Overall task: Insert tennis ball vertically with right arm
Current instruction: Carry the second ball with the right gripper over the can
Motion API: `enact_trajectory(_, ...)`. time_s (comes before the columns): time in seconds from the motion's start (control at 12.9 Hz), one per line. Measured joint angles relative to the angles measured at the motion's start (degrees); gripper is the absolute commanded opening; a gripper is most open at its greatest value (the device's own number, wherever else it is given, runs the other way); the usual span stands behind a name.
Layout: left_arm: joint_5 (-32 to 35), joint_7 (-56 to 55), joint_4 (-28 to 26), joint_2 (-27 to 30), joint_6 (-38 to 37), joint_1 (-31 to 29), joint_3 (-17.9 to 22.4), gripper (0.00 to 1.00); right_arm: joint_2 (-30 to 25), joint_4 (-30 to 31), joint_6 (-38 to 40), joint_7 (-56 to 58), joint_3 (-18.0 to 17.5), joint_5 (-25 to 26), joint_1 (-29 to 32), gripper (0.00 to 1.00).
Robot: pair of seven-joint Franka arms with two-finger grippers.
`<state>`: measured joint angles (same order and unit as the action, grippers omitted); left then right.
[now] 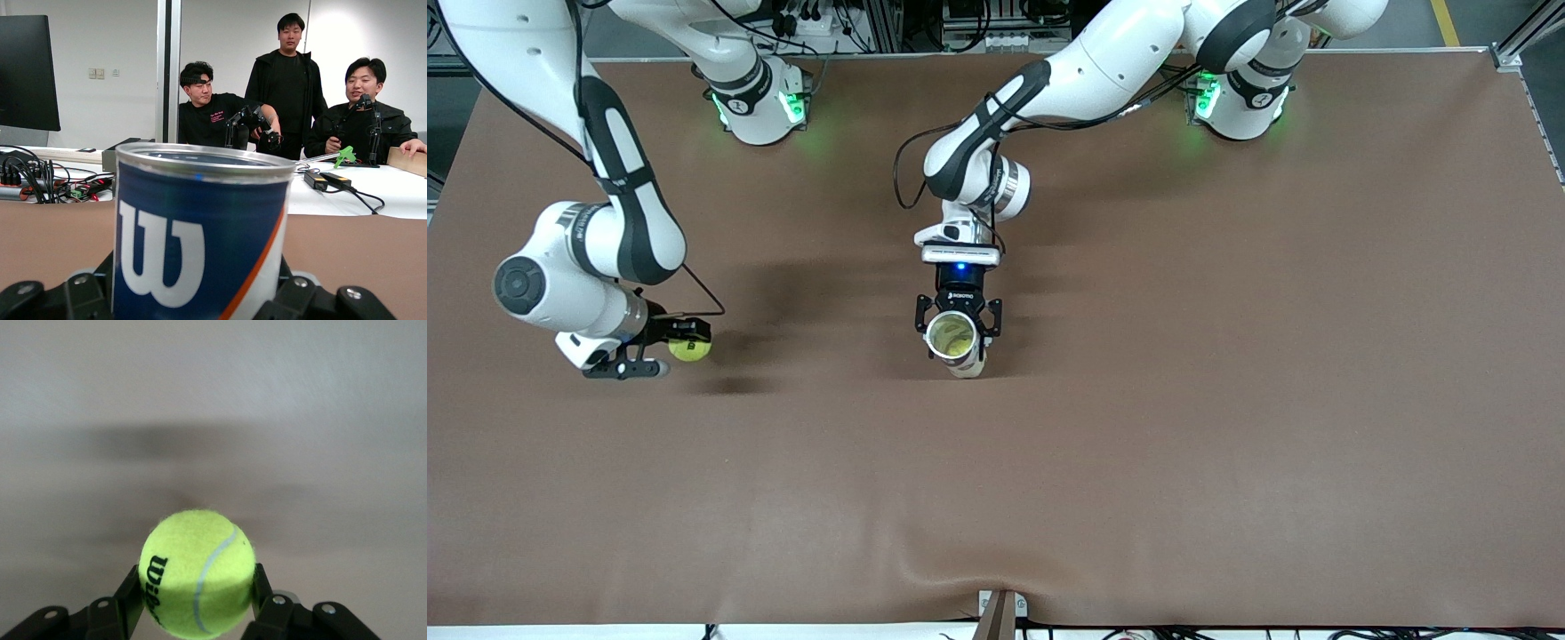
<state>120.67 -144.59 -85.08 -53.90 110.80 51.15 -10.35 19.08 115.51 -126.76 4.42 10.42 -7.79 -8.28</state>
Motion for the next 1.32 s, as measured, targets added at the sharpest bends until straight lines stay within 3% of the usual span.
enact_trajectory(0.31,0.0,0.0,0.06,-0.04,-0.03,0.01,0.01,0.84,-0.8,-14.88,12.45,-22.04,-0.49,-0.71,-9.89,0.0)
enact_trajectory(0.54,0.0,0.0,0.11,-0.08,-0.04,0.02,0.02,0.84,-0.75,-22.06,15.13,-37.72,-0.68,-3.41,-17.35,0.0)
enact_trajectory(1.09,0.0,0.0,0.22,-0.13,-0.05,0.02,0.02,0.84,1.28,-28.92,14.69,-66.83,-0.8,-4.16,-29.71,0.0)
enact_trajectory(1.32,0.0,0.0,0.24,-0.14,-0.06,0.03,0.03,0.84,4.96,-31.57,9.76,-75.92,-0.79,-4.16,-33.8,0.0)
